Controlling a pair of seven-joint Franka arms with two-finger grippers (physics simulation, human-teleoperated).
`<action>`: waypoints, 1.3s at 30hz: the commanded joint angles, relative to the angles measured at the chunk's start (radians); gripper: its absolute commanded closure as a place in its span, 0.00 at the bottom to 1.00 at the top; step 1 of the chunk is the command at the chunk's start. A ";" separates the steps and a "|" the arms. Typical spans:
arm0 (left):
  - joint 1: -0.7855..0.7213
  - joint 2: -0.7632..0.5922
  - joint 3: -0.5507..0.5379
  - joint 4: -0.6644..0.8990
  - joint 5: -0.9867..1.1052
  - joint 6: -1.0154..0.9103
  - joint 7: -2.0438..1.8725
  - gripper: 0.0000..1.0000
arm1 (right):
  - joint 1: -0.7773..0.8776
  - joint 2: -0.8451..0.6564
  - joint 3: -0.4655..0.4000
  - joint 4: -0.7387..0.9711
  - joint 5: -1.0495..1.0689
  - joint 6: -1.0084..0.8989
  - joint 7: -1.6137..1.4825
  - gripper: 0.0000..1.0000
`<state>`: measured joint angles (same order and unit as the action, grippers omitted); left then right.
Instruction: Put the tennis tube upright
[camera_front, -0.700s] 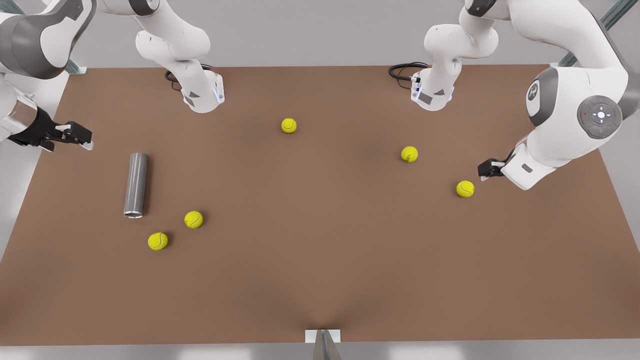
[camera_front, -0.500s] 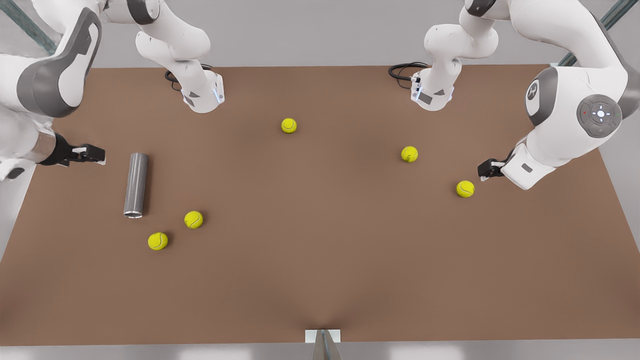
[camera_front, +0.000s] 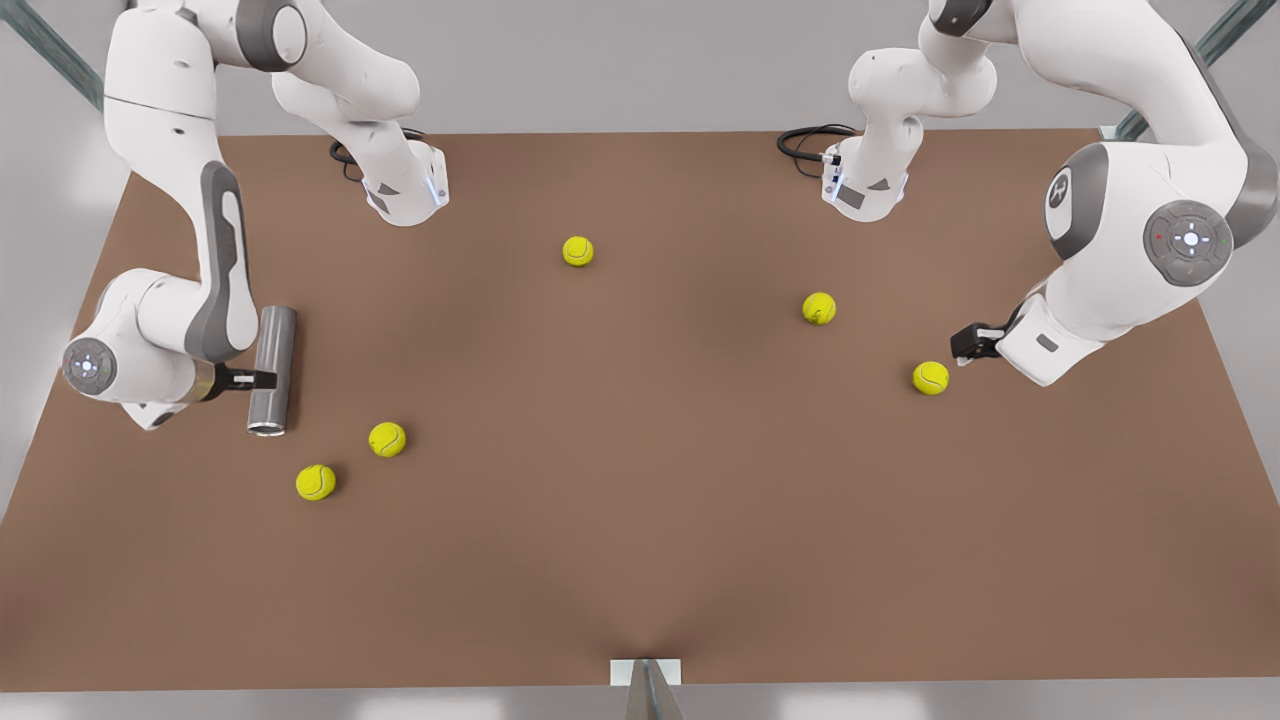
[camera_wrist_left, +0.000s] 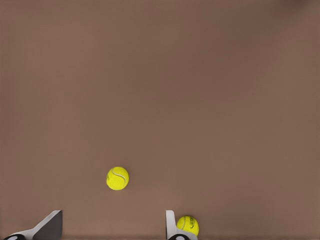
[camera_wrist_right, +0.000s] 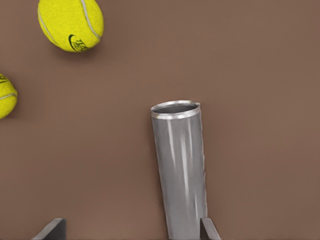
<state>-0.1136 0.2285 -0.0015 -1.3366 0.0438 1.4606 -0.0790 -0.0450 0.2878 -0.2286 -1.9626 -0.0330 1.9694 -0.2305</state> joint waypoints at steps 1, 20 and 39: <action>0.000 0.000 0.000 0.000 0.001 0.000 -0.010 0.00 | -0.006 0.005 -0.012 -0.045 0.004 0.307 -0.148 0.00; -0.005 0.018 -0.003 0.002 0.005 0.003 -0.031 0.00 | -0.056 0.057 -0.035 -0.303 0.005 0.539 -0.210 0.00; -0.003 0.026 -0.003 0.002 0.005 0.009 -0.031 0.00 | -0.076 0.129 -0.035 -0.325 0.004 0.548 -0.228 0.00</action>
<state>-0.1166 0.2567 -0.0046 -1.3351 0.0484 1.4687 -0.1055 -0.1210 0.4171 -0.2638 -2.2881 -0.0298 2.5166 -0.4204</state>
